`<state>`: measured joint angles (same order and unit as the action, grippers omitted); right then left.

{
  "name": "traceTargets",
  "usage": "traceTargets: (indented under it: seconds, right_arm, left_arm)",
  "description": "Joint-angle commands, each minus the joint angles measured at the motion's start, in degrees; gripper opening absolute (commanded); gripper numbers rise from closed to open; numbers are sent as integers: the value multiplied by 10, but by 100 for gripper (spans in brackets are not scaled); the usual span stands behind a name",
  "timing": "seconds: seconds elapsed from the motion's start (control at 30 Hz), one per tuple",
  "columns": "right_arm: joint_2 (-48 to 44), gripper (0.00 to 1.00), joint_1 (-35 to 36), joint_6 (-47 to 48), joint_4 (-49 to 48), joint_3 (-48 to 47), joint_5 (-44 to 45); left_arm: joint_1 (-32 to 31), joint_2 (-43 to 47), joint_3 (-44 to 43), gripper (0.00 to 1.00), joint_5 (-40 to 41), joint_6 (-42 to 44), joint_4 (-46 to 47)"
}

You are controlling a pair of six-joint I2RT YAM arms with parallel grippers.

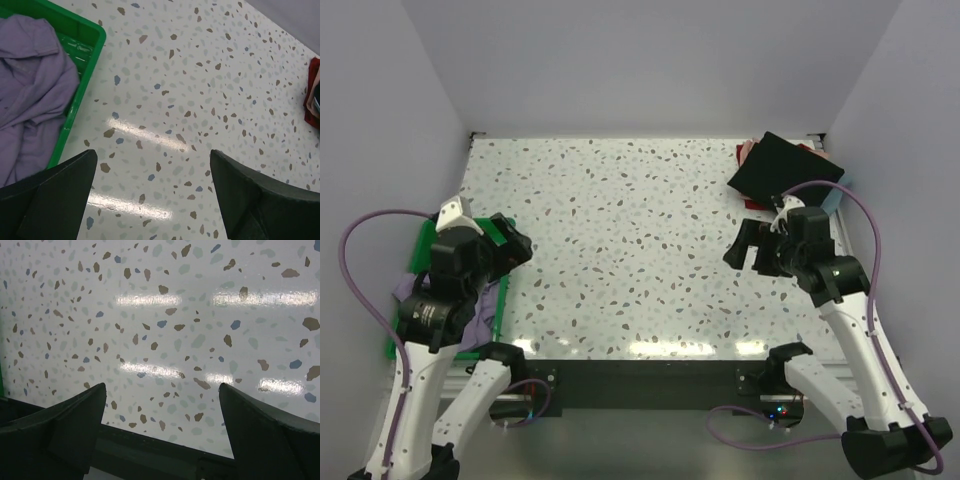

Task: Fold and stack the t-shirts
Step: Grab the tshirt from the pile

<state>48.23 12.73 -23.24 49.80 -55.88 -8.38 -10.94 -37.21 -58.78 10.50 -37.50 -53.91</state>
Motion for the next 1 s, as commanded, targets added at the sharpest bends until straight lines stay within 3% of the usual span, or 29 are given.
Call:
traceTargets:
  seconds: [0.0, 0.13, 0.33, 0.5, 0.63, 0.73, 0.87, 0.97]
  right_arm:
    - [-3, 98, 2, -14, -4, 11, 11]
    - [-11, 99, 2, -15, -7, 12, 32]
    - [3, 99, 1, -17, -26, 5, 69]
    - [17, 99, 2, -37, -60, 2, 79]
    - [27, 99, 2, -47, -68, 2, 99]
    - [35, 99, 2, -51, -51, -8, 112]
    - [42, 99, 2, -56, -38, -25, 129]
    - [54, 99, 1, -59, -26, -34, 130]
  left_arm:
    - [0, 15, -19, 100, 81, -18, -20]
    - [0, 42, -13, 100, 121, 2, -2]
    - [0, 78, 32, 100, 221, -107, -15]
    - [0, 77, 40, 100, 311, -246, -116]
    - [0, 23, 38, 100, 378, -296, -175]
    - [0, -44, 53, 100, 371, -249, -127]
    - [2, -147, 53, 100, 398, -310, -149]
    - [15, -204, 57, 100, 414, -298, -122]
